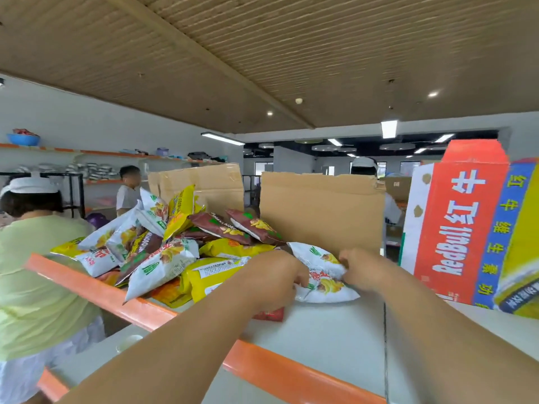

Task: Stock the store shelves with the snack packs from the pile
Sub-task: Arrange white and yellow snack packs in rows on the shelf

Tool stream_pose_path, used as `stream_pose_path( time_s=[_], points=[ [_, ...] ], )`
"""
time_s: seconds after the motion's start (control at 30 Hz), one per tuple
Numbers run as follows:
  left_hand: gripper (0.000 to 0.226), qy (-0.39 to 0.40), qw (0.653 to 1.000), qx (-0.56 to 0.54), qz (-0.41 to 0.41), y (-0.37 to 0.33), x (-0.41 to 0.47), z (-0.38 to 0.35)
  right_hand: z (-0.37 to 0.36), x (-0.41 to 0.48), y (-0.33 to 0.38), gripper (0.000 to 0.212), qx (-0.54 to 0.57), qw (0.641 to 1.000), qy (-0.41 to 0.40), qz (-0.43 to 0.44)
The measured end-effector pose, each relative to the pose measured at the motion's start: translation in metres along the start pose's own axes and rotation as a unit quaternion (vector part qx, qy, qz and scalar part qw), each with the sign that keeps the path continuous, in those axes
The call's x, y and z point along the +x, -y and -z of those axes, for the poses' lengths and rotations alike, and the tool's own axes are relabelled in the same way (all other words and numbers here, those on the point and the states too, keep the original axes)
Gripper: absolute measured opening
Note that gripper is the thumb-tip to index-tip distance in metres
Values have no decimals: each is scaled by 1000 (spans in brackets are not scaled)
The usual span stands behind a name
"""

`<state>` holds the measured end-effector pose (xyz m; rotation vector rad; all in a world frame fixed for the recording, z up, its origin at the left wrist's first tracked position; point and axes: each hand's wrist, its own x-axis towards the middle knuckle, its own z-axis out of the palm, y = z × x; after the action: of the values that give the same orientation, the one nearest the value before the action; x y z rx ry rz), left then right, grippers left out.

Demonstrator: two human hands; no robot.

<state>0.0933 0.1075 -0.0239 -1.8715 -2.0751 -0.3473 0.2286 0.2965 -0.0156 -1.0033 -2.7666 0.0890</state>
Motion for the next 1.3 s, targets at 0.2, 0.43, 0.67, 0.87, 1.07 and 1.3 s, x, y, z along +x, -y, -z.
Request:
stream_pose_path(
  time_s=[0.2, 0.43, 0.67, 0.87, 1.07, 1.3],
  points=[
    [21, -34, 986, -163, 12, 24, 31, 15, 23, -5, -11, 11, 2, 999, -31, -43],
    [21, -72, 920, -383, 45, 26, 89, 19, 60, -48, -51, 33, 262, 941, -162, -139],
    [18, -40, 927, -371, 38, 13, 114, -35, 53, -47, -59, 26, 215, 961, 31, -170],
    [18, -2, 959, -283, -22, 6, 111, -47, 39, -36, -47, 30, 121, 978, 105, -135],
    [47, -156, 930, -332, -7, 10, 106, -32, 44, -34, -34, 13, 47, 995, -68, -64],
    [41, -101, 890, -440, 56, 20, 98, -15, 50, -45, -27, 13, 210, 972, 100, -35]
  ],
)
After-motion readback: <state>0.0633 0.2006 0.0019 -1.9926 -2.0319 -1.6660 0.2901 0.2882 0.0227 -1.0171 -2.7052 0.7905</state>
